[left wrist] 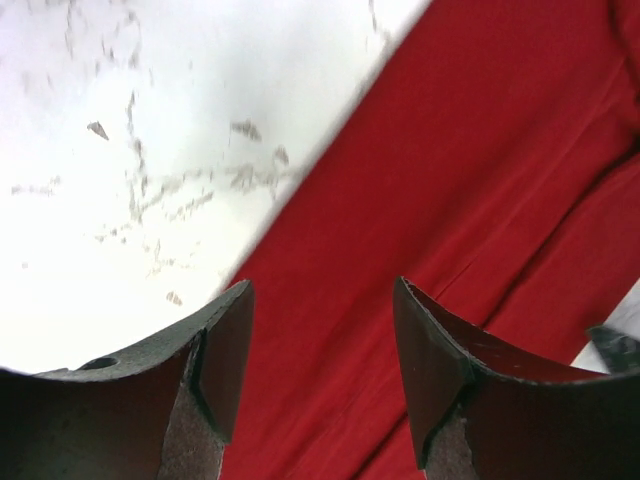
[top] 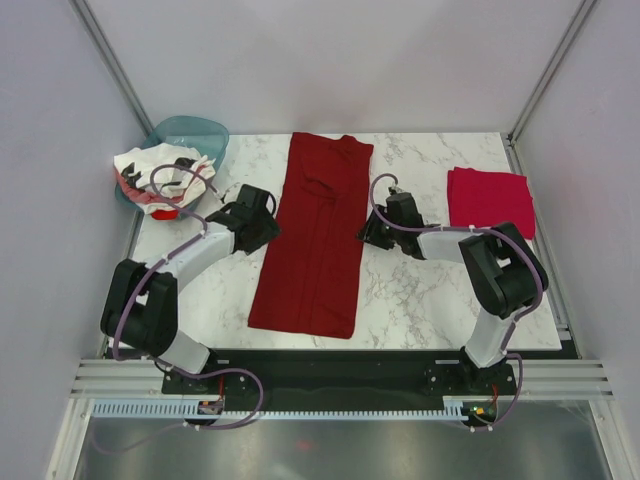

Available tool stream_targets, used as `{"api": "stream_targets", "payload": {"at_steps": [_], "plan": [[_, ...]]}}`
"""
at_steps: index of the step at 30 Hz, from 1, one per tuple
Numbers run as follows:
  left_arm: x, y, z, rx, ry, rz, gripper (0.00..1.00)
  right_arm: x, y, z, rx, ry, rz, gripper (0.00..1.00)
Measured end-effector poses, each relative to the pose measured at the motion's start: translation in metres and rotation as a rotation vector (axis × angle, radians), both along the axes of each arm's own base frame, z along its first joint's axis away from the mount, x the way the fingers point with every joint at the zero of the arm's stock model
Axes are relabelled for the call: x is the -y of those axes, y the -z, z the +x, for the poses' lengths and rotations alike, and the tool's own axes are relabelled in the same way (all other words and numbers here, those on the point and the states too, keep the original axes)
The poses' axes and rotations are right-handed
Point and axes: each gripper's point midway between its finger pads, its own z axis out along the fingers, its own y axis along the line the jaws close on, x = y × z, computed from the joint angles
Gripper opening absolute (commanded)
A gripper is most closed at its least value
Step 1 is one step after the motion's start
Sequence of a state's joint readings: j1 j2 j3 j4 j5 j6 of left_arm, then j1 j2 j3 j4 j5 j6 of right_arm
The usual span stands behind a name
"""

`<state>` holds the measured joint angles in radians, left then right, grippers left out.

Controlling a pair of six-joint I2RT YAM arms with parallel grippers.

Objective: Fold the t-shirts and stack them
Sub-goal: Fold the tshirt

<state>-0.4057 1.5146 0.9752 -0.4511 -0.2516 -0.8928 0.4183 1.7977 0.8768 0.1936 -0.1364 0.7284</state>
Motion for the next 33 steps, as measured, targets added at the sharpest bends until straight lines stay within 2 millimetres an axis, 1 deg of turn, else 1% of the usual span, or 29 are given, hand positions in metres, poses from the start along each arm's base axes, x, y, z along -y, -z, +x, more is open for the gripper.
{"api": "stream_targets", "payload": {"at_steps": [1,2,4,5,6,7,13,15,18,20,21,23,26,29,33], "plan": [[-0.002,-0.002,0.007,0.016,-0.01,-0.013,0.64,-0.004,0.002,0.0,-0.006,-0.007,0.004,0.36],[-0.003,-0.003,0.013,0.027,-0.017,-0.023,0.64,-0.007,0.004,0.001,-0.008,-0.01,0.005,0.28],[-0.005,-0.002,0.019,0.037,-0.021,-0.037,0.62,-0.009,0.006,0.003,-0.014,-0.01,0.005,0.19],[-0.004,-0.001,0.02,0.034,-0.013,-0.047,0.62,-0.01,0.007,0.003,-0.019,-0.014,0.005,0.08],[-0.003,-0.001,0.02,0.031,-0.005,-0.052,0.62,-0.01,0.008,0.004,-0.021,-0.014,-0.001,0.03],[0.0,-0.001,0.019,0.029,0.006,-0.063,0.62,-0.01,0.009,0.005,-0.028,-0.01,-0.002,0.0],[0.012,-0.005,0.023,0.055,0.075,-0.102,0.6,-0.005,0.009,0.009,-0.047,0.005,-0.035,0.0],[0.019,-0.006,0.025,0.075,0.121,-0.121,0.6,0.0,0.009,0.011,-0.052,0.016,-0.04,0.01],[0.03,-0.005,0.026,0.109,0.189,-0.158,0.62,0.014,0.009,0.015,-0.06,0.044,-0.047,0.07],[0.034,-0.003,0.026,0.121,0.223,-0.169,0.61,0.028,0.008,0.019,-0.066,0.075,-0.054,0.3],[0.037,-0.003,0.029,0.129,0.236,-0.173,0.61,0.035,0.007,0.021,-0.065,0.091,-0.061,0.37],[0.044,-0.004,0.036,0.136,0.263,-0.188,0.6,0.046,0.003,0.024,-0.054,0.116,-0.077,0.42],[0.059,-0.005,0.057,0.145,0.302,-0.209,0.59,0.055,0.002,0.021,-0.05,0.138,-0.094,0.43],[0.072,-0.009,0.087,0.175,0.334,-0.211,0.59,0.06,0.001,0.017,-0.047,0.151,-0.111,0.43],[0.085,-0.022,0.128,0.244,0.374,-0.19,0.59,0.065,0.001,0.009,-0.046,0.162,-0.128,0.43]]}}
